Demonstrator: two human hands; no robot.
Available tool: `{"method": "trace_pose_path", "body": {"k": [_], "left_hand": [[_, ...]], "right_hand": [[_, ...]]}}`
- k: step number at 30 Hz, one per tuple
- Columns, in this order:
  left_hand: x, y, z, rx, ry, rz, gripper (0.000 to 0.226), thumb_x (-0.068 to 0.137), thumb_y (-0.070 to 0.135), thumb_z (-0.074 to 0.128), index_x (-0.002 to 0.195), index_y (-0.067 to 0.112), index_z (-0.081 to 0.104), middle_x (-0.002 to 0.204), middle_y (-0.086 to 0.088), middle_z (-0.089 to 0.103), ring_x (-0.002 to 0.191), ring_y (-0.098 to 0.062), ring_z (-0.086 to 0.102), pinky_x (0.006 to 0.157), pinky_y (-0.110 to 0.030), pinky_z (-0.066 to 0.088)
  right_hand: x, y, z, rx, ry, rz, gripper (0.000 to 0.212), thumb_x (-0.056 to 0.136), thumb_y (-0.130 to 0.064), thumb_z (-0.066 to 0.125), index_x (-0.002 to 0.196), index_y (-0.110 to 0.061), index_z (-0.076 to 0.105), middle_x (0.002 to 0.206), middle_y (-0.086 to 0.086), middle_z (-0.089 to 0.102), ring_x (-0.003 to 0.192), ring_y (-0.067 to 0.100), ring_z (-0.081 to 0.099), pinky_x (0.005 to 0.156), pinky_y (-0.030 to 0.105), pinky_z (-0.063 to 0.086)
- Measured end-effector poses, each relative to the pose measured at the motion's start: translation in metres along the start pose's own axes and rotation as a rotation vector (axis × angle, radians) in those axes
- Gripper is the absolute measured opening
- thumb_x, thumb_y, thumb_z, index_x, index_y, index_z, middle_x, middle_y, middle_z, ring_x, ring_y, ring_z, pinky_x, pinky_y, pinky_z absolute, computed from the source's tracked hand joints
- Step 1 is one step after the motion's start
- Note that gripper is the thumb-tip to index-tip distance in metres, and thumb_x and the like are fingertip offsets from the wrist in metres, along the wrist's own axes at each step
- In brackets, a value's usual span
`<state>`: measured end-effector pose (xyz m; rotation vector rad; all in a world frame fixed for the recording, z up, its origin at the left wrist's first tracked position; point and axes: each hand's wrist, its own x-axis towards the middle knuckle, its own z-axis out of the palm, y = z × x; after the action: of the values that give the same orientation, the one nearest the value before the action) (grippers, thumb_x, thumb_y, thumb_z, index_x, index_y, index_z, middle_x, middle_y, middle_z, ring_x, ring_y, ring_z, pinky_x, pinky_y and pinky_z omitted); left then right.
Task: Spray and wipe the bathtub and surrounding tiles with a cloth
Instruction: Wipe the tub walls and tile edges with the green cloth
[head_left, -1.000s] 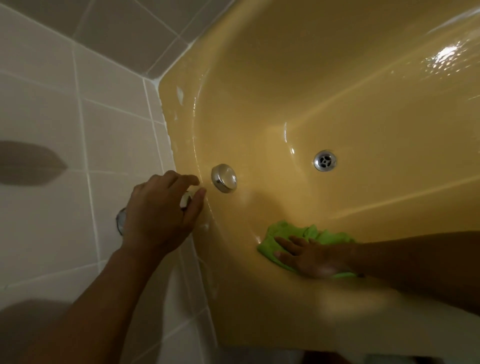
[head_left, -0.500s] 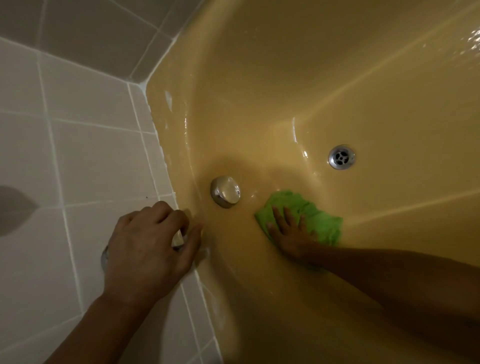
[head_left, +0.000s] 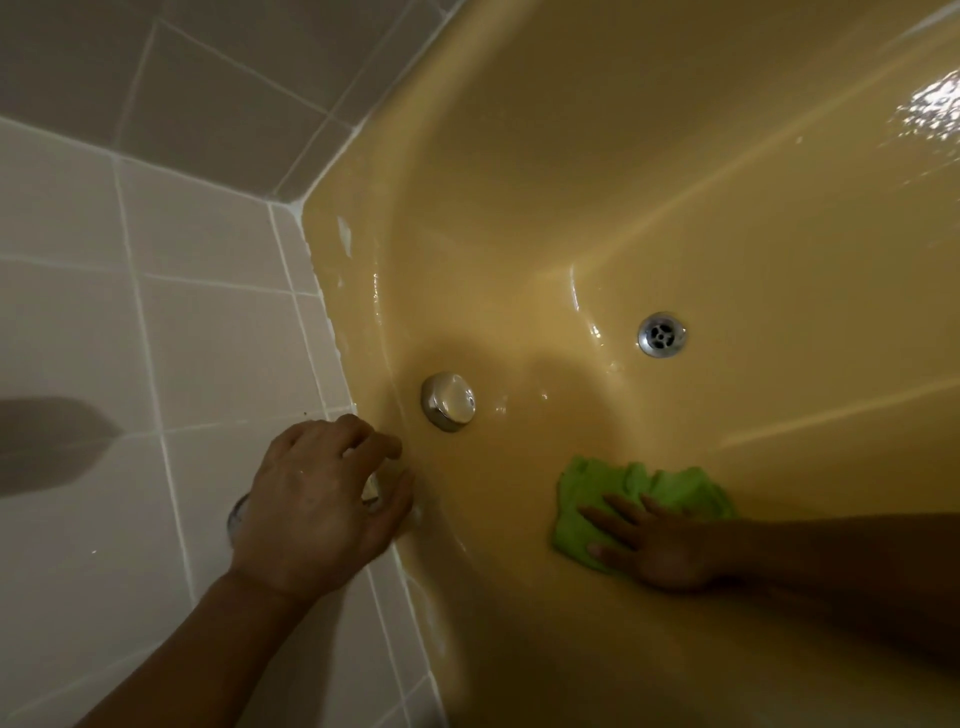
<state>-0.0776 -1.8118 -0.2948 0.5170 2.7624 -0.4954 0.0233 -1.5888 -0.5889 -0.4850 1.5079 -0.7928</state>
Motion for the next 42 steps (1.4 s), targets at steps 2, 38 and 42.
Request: {"method": "trace_pose_path", "body": {"k": [2, 38, 42], "left_hand": [[0.0, -0.001, 0.001, 0.004, 0.017, 0.018, 0.034, 0.092, 0.048, 0.058, 0.1, 0.019, 0.075, 0.093, 0.0, 0.065, 0.079, -0.026, 0.061, 0.081, -0.04, 0.046], [0.045, -0.018, -0.005, -0.642, -0.106, -0.593, 0.073, 0.102, 0.044, 0.058, 0.162, 0.037, 0.017, 0.169, 0.009, 0.018, 0.154, -0.017, 0.023, 0.123, -0.045, 0.025], [0.066, -0.045, 0.016, -0.553, -0.29, -0.454, 0.08, 0.103, 0.031, 0.059, 0.163, 0.028, 0.006, 0.167, 0.015, -0.002, 0.154, -0.009, 0.003, 0.127, -0.039, 0.012]], "right_hand": [[0.012, 0.013, -0.006, 0.006, 0.011, 0.081, 0.092, 0.069, -0.091, 0.001, 0.154, -0.056, -0.011, 0.168, -0.008, -0.019, 0.154, 0.037, -0.014, 0.121, 0.063, -0.005], [0.014, -0.187, -0.044, 0.892, 0.869, -0.434, 0.045, 0.108, -0.042, 0.037, 0.154, -0.043, 0.032, 0.163, -0.013, 0.029, 0.148, 0.015, 0.031, 0.119, 0.03, 0.025], [0.038, -0.205, -0.047, 0.701, 0.827, -0.403, 0.052, 0.108, -0.048, 0.03, 0.158, -0.048, 0.014, 0.163, -0.021, -0.018, 0.154, 0.033, -0.015, 0.125, 0.055, 0.002]]}}
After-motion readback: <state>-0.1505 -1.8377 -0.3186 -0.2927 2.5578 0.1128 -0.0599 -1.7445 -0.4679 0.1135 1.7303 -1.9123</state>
